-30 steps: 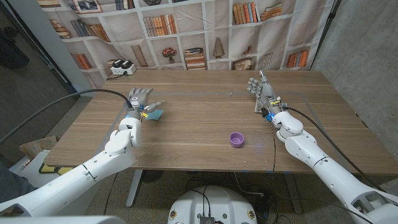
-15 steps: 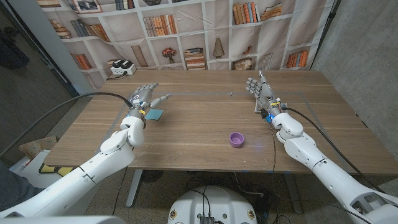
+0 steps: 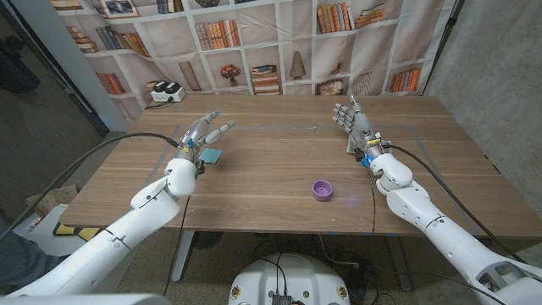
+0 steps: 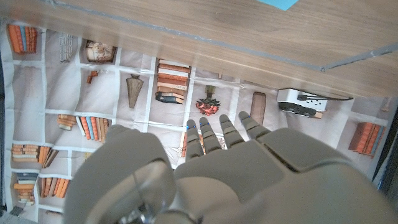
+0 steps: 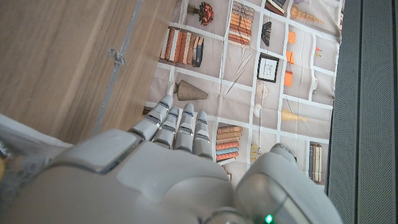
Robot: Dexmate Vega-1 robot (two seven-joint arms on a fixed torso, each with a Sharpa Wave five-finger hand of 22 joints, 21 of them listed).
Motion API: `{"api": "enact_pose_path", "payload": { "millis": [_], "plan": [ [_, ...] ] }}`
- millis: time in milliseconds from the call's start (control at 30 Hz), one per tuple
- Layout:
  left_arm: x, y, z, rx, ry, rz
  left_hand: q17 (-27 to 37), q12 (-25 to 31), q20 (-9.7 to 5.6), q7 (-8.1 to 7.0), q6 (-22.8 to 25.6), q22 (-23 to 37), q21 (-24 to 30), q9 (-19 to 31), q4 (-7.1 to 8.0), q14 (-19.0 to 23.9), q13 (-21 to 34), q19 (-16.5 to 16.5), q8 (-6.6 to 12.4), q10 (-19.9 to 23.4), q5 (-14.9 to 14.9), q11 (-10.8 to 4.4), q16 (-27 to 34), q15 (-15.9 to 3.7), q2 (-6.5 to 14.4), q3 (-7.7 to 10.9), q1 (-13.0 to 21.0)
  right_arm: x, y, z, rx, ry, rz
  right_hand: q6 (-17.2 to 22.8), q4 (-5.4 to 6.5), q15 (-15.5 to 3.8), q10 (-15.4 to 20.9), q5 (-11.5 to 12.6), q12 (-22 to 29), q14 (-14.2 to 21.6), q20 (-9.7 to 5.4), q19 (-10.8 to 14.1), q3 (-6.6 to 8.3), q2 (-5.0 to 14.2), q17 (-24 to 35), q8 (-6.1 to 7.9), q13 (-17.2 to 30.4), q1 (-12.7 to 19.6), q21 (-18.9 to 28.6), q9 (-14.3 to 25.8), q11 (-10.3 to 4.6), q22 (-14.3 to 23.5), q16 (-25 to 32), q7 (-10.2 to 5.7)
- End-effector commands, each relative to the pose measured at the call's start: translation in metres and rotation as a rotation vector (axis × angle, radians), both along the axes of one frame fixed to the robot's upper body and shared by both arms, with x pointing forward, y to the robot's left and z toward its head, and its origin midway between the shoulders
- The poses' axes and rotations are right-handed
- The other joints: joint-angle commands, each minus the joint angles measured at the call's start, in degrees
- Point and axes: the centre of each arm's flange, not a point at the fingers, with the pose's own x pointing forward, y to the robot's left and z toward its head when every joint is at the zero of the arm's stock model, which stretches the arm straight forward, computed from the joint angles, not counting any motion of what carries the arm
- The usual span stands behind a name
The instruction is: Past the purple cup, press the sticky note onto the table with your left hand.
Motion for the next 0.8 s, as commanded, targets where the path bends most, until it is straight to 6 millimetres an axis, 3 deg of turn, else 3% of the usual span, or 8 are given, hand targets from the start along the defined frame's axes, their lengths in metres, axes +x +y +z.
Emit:
{"api": "enact_pose_path", "payload": {
  "millis": [33, 500, 800],
  "plan": [
    [0.002, -0.003, 0.005, -0.247, -0.112, -0.298, 0.07, 0.24, -0.27, 0.28, 0.61, 0.04, -0.1, 0.21, 0.29, -0.22, 0.06, -0.71, 0.6, 0.04, -0.12, 0.07, -0.18, -0.24, 0.19, -0.17, -0.27, 0.002, 0.002, -0.002, 0.0, -0.024, 0.02, 0.33, -0.12, -0.19, 0.41, -0.29, -0.1, 0.43, -0.24, 0.43, -0.2, 0.32, 0.14, 0.02, 0.21, -0.12, -0.29, 0.3, -0.09, 0.3, 0.03, -0.05],
    [0.025, -0.003, -0.004, -0.43, -0.028, -0.582, -0.03, -0.46, -0.92, 1.29, -1.06, -0.21, -0.42, 0.2, 0.43, -2.0, 0.06, -1.44, -0.01, -2.21, -0.42, 1.35, -0.5, 0.55, 0.24, -0.13, -0.53, 0.001, 0.004, -0.002, -0.05, -0.049, 0.001, 0.01, -0.19, -0.31, 0.18, -0.28, -0.21, 0.4, -0.22, 0.27, -0.29, 0.34, 0.14, -0.12, 0.21, -0.1, -0.63, 0.3, -0.31, 0.31, -0.01, -0.23],
    [0.025, -0.003, -0.005, -0.429, -0.035, -0.583, -0.03, -0.58, -0.28, 1.69, -1.86, -0.26, -0.56, 0.21, 0.54, -2.85, 0.08, -1.85, -0.18, -3.15, -0.6, 1.61, -0.52, 0.91, 0.17, -0.19, -0.8, 0.0, 0.007, 0.002, -0.05, -0.051, -0.001, -0.32, -0.24, -0.42, 0.04, -0.26, -0.27, 0.26, -0.2, 0.2, -0.35, 0.36, 0.13, -0.22, 0.2, -0.08, -0.85, 0.29, -0.47, 0.31, -0.07, -0.18]
  ]
}}
